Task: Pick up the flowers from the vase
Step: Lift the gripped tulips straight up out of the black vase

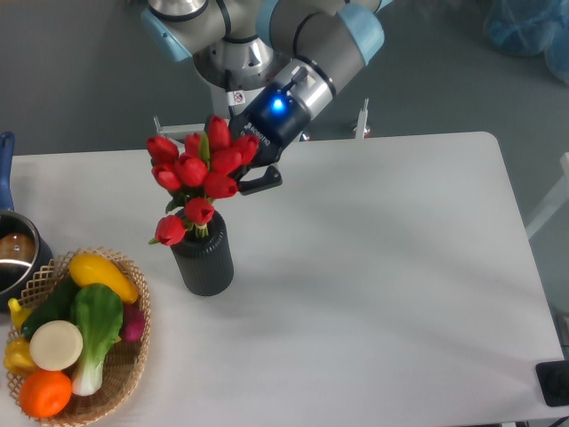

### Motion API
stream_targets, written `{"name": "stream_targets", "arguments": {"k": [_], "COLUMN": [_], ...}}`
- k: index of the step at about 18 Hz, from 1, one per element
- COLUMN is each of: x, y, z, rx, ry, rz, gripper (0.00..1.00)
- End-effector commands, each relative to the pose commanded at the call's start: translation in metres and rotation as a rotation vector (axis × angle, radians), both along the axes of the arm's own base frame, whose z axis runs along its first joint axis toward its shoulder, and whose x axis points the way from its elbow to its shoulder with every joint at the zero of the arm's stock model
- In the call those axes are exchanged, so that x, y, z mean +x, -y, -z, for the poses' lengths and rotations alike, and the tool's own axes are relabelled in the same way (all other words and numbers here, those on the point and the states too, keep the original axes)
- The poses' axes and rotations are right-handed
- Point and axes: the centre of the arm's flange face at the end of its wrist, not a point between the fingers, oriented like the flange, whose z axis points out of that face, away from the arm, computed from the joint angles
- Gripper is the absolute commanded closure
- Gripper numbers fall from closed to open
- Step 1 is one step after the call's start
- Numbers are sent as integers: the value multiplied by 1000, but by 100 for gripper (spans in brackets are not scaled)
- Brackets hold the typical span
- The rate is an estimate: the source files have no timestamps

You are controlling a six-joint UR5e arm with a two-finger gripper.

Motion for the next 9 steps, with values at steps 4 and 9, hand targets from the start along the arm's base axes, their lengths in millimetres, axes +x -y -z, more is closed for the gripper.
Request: {"name": "stream_targets", "arguments": {"k": [4,9], "x": [-18,-21], "y": [9,11], "z": [-28,-31], "rx": [40,37], "ry": [60,71], "rz": [-31,-42], "gripper": [100,100]}}
